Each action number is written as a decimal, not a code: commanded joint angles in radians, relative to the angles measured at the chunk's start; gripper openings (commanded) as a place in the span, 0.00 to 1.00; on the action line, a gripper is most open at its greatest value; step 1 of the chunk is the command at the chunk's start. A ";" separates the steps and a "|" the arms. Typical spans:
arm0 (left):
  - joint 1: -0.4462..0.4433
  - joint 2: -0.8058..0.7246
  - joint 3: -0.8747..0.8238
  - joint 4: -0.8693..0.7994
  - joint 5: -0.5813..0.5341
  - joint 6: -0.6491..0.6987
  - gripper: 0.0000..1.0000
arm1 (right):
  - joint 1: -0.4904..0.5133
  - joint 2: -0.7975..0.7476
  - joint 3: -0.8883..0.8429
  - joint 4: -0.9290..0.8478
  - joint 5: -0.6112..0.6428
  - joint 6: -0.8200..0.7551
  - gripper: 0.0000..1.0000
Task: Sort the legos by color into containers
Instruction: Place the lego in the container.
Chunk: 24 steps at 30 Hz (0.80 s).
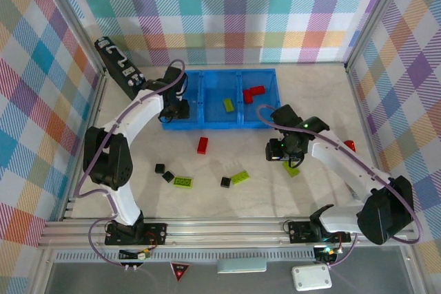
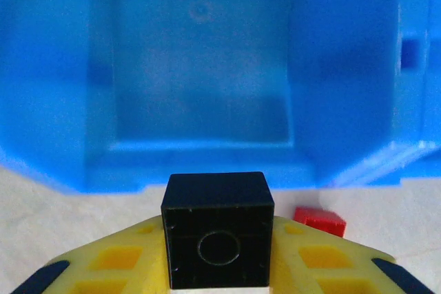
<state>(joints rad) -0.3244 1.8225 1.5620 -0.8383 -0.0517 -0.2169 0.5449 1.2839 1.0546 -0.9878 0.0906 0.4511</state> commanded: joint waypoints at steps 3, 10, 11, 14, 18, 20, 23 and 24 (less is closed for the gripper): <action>0.078 0.073 0.091 0.090 0.136 0.053 0.35 | 0.009 -0.026 -0.010 -0.038 0.014 0.024 0.50; 0.113 0.199 0.225 0.166 0.291 0.129 0.34 | 0.009 -0.020 -0.006 -0.051 0.020 0.022 0.50; 0.115 0.222 0.249 0.168 0.304 0.136 0.34 | 0.009 -0.019 -0.005 -0.052 0.020 0.022 0.50; 0.125 0.288 0.314 0.169 0.307 0.142 0.34 | 0.009 -0.012 -0.001 -0.054 0.020 0.025 0.50; 0.140 0.349 0.349 0.200 0.315 0.130 0.33 | 0.009 -0.005 0.004 -0.058 0.021 0.026 0.50; 0.143 0.370 0.351 0.230 0.324 0.128 0.33 | 0.009 0.003 0.010 -0.064 0.022 0.026 0.50; 0.145 0.406 0.355 0.274 0.340 0.129 0.33 | 0.009 0.011 0.016 -0.072 0.023 0.025 0.50; 0.145 0.418 0.357 0.286 0.343 0.128 0.33 | 0.009 0.011 0.017 -0.072 0.023 0.024 0.50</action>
<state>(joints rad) -0.1917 2.2131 1.8843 -0.6067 0.2546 -0.1062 0.5449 1.2865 1.0546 -1.0214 0.0982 0.4610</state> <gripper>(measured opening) 0.337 0.503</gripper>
